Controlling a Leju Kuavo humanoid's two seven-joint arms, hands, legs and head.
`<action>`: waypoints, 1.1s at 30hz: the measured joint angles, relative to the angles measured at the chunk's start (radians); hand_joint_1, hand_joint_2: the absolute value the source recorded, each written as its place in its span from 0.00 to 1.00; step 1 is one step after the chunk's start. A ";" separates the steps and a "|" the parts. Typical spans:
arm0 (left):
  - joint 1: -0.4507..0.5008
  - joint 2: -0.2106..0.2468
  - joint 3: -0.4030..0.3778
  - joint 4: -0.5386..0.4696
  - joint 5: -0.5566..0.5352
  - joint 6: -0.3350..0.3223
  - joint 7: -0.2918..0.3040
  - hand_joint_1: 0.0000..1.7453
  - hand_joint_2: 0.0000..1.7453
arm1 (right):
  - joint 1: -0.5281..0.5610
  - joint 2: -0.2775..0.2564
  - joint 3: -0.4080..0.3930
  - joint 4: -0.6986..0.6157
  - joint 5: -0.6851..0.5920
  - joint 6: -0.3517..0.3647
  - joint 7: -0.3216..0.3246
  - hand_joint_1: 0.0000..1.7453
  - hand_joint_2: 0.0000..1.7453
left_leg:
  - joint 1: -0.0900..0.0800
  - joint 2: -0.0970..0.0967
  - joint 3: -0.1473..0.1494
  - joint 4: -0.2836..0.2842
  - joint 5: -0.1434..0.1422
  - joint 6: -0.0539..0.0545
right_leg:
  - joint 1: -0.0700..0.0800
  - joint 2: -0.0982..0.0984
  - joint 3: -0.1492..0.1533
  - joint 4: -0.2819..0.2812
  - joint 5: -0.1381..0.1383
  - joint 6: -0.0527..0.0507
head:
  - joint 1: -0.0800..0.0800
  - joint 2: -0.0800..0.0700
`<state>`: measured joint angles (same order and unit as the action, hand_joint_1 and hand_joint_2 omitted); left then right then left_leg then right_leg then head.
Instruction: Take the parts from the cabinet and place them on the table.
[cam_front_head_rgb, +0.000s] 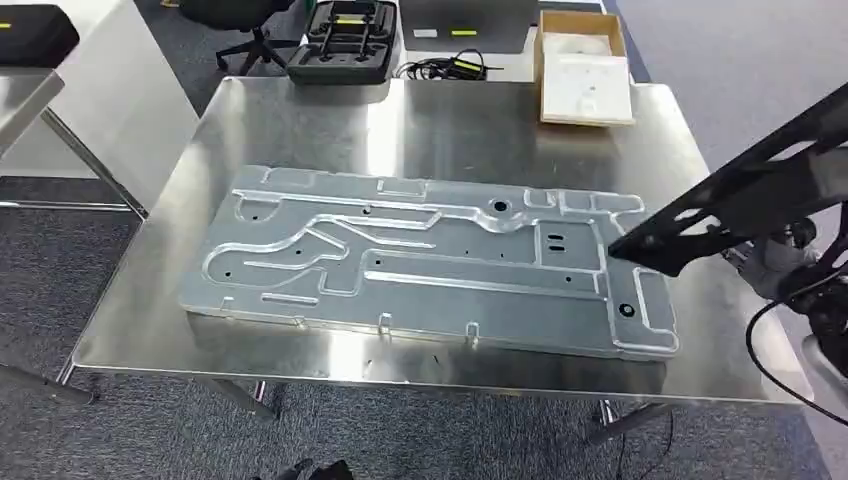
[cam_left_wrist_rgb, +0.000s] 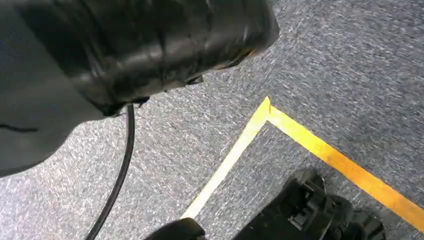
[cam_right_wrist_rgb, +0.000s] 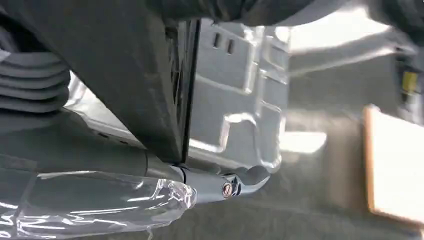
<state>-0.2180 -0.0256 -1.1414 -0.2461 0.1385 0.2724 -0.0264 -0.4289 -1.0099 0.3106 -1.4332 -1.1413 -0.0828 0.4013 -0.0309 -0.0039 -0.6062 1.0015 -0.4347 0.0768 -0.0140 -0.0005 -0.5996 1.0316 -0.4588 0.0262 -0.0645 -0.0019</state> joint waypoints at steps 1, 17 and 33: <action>0.002 0.000 0.002 0.000 0.000 -0.001 -0.006 0.00 0.00 | -0.010 -0.010 0.008 -0.001 0.005 -0.002 0.003 0.00 0.00 | 0.005 0.001 0.009 -0.019 0.008 -0.001 | -0.004 -0.007 -0.009 0.019 -0.019 0.001 | 0.002 0.000; 0.018 -0.003 0.020 0.000 -0.012 -0.012 -0.022 0.00 0.00 | -0.074 -0.100 0.104 -0.103 0.269 0.147 -0.007 0.00 0.00 | 0.016 -0.003 -0.057 0.140 -0.089 -0.062 | -0.023 0.002 -0.011 0.030 -0.006 -0.012 | 0.006 0.000; 0.022 -0.010 0.022 0.000 -0.031 -0.046 -0.031 0.00 0.00 | -0.253 -0.128 0.397 -0.267 0.235 0.281 0.037 0.00 0.00 | 0.015 0.003 0.002 -0.005 0.005 -0.010 | -0.008 0.000 -0.059 0.129 -0.081 0.008 | 0.012 0.000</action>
<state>-0.1963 -0.0351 -1.1196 -0.2461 0.1076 0.2262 -0.0576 -0.6819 -1.1379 0.7076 -1.6998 -0.9067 0.1980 0.4379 -0.0164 -0.0011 -0.6045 0.9962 -0.4300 0.0666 -0.0217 0.0000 -0.6583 1.1602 -0.5399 0.0339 -0.0526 -0.0019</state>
